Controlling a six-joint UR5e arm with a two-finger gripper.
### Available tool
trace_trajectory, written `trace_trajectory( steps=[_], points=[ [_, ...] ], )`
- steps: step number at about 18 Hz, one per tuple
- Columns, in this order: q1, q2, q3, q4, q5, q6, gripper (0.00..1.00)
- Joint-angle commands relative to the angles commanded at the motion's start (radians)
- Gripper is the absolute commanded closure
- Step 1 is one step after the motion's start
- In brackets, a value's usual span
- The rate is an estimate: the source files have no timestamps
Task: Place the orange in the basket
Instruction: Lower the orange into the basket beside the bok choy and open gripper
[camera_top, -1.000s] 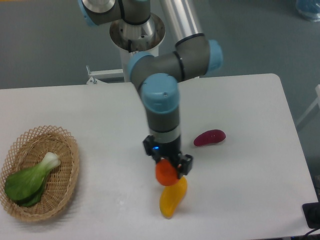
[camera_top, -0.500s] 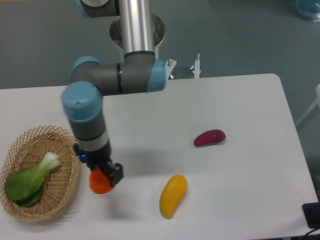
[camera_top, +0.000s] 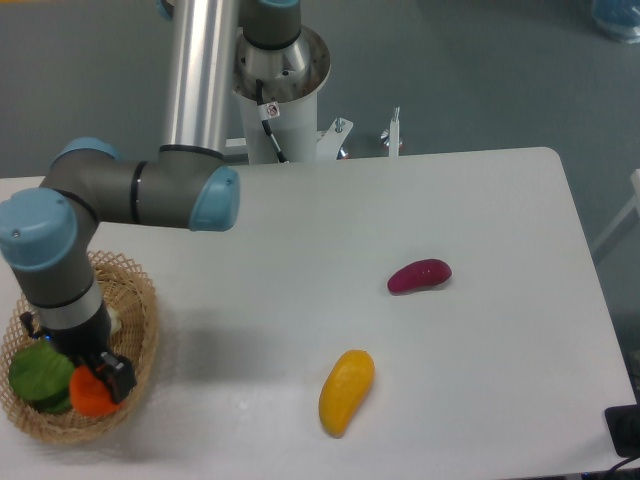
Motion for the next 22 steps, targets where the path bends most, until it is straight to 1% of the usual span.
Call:
trace_trajectory(
  steps=[3, 4, 9, 10, 11, 12, 16, 17, 20, 22],
  points=[
    [-0.003, -0.011, -0.008, 0.000, 0.000, 0.002, 0.31],
    [-0.003, -0.014, -0.014, 0.003, 0.002, 0.002, 0.29],
    [-0.003, -0.014, -0.029, 0.005, 0.002, 0.003, 0.27],
    [-0.003, -0.014, -0.034, 0.005, 0.002, 0.005, 0.25],
    [-0.003, -0.014, -0.035, 0.006, 0.002, 0.005, 0.21],
    [-0.003, -0.014, -0.035, 0.006, 0.002, 0.003, 0.14],
    [-0.003, -0.011, -0.035, 0.006, 0.002, 0.003, 0.04],
    [-0.003, -0.006, -0.037, 0.006, 0.000, 0.009, 0.00],
    [-0.003, 0.017, -0.044, 0.006, 0.000, 0.011, 0.00],
    [0.011, 0.032, -0.064, 0.008, 0.002, 0.011, 0.00]
  ],
)
